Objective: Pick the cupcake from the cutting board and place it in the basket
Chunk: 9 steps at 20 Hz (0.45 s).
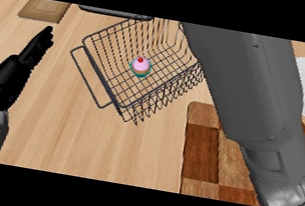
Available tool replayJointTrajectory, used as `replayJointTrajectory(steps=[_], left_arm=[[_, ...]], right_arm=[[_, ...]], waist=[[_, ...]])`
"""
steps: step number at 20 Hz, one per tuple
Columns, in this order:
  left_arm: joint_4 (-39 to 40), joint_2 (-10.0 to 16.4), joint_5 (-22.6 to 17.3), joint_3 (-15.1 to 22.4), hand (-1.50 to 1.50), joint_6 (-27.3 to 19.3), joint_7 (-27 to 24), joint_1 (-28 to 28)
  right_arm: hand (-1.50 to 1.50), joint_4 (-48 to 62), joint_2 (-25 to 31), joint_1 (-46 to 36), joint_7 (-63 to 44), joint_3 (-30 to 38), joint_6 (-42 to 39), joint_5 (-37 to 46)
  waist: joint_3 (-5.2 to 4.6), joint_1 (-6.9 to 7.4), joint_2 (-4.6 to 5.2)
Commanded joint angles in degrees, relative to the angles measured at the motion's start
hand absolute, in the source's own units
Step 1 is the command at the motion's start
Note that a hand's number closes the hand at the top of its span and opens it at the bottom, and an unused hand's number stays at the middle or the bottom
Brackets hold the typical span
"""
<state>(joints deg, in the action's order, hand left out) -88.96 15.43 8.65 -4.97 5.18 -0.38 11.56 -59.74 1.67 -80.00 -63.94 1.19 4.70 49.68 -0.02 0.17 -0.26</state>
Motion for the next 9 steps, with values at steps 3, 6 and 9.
replayJointTrajectory(steps=[3, 6, 9], left_arm=[[-0.4, 0.6, -0.2, -0.9, 0.0, 0.1, 0.2, -0.9], [-1.2, 0.9, -1.3, -1.8, 0.0, 0.7, -0.3, -2.6], [-1.2, 0.5, -0.1, -1.6, 0.0, -0.4, -0.9, -4.0]], right_arm=[[-1.5, -7.2, 2.1, 2.7, -9.4, 4.8, 13.1, 8.1], [-1.5, -12.5, 5.2, 4.0, -10.6, 8.1, 11.4, 11.2], [-1.5, -22.4, 2.6, 12.8, -10.5, 7.4, 11.3, 14.0]], waist=[[0.04, -1.24, -0.37], [0.06, -1.71, -0.81], [0.09, -2.42, -0.9]])
